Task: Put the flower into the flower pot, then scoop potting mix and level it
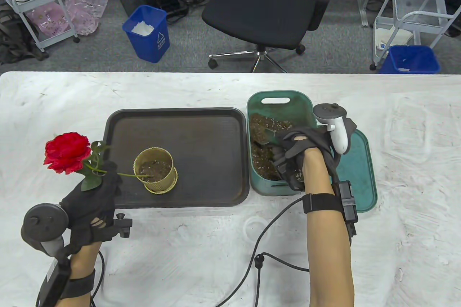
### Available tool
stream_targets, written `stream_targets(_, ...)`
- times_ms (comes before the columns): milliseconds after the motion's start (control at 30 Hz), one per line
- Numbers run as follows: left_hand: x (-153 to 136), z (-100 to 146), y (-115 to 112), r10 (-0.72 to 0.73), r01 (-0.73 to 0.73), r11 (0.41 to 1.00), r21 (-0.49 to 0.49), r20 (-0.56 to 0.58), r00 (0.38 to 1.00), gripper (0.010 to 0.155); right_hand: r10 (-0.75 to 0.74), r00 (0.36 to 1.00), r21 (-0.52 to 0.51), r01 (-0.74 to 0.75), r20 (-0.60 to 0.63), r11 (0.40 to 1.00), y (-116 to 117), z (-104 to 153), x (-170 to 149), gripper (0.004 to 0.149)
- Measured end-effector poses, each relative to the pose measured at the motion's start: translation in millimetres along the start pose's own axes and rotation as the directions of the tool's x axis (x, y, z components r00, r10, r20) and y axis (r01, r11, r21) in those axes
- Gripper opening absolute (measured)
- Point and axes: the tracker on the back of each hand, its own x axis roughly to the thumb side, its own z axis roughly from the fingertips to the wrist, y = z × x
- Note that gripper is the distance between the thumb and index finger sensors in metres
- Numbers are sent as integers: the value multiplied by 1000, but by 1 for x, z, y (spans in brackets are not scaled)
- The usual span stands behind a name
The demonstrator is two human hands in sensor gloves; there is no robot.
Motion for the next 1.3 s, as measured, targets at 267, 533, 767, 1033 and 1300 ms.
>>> stream_targets(267,-2,-1,1,6,-6,1000,3,-11,1000,42,-97,994,-64,100,40,993,-12,23,-3,53)
stream_targets(533,-2,-2,1,12,-12,1000,5,-18,1000,42,-212,972,-83,220,100,972,-27,44,-12,53)
stream_targets(767,-2,-2,1,13,-13,1000,3,-16,1000,42,-254,951,-81,271,175,959,-30,63,-11,53)
stream_targets(1033,-2,-2,2,13,-13,1000,3,-16,1000,42,-212,939,47,207,271,977,4,83,10,53)
stream_targets(1300,-2,-2,2,13,-13,1000,3,-16,1000,42,-124,928,194,57,351,979,72,94,37,53)
